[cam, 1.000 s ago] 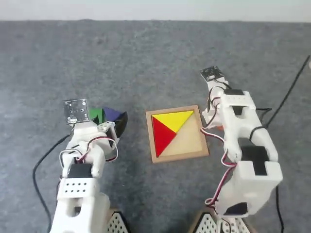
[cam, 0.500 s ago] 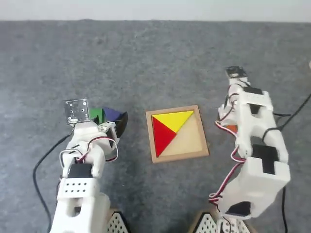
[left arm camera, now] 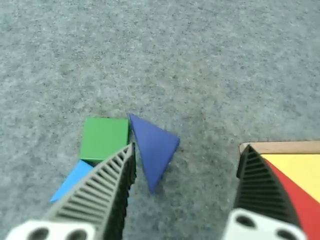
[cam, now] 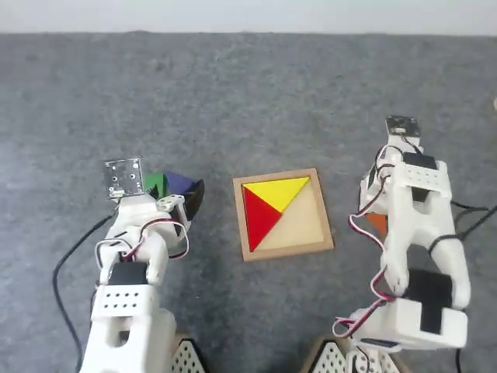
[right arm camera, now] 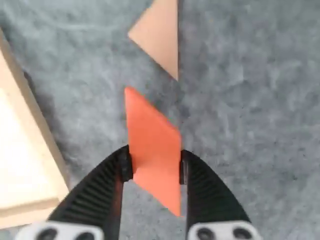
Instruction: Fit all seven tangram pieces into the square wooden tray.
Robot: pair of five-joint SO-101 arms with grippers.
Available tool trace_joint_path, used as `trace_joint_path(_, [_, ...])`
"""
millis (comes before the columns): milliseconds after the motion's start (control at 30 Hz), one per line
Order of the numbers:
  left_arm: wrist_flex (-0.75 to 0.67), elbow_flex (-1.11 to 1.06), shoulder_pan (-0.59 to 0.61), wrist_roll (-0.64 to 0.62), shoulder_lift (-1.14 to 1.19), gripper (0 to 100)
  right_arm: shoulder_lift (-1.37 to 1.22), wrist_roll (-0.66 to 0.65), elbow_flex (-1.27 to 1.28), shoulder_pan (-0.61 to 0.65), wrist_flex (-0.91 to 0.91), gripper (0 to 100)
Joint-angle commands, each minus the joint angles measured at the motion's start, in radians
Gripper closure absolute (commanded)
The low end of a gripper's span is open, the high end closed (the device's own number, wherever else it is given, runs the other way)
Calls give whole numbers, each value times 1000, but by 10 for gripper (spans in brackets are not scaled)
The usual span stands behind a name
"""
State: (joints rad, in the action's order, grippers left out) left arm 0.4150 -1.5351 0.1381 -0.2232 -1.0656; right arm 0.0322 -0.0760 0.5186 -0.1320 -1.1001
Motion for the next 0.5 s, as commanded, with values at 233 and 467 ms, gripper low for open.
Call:
trace_joint_path(233, [-3, 13, -6, 14, -25, 687, 67, 12, 11, 104, 1, 680])
trace_joint_path(467, [-3, 13, -6, 14, -25, 687, 2, -11, 8, 99, 104, 719])
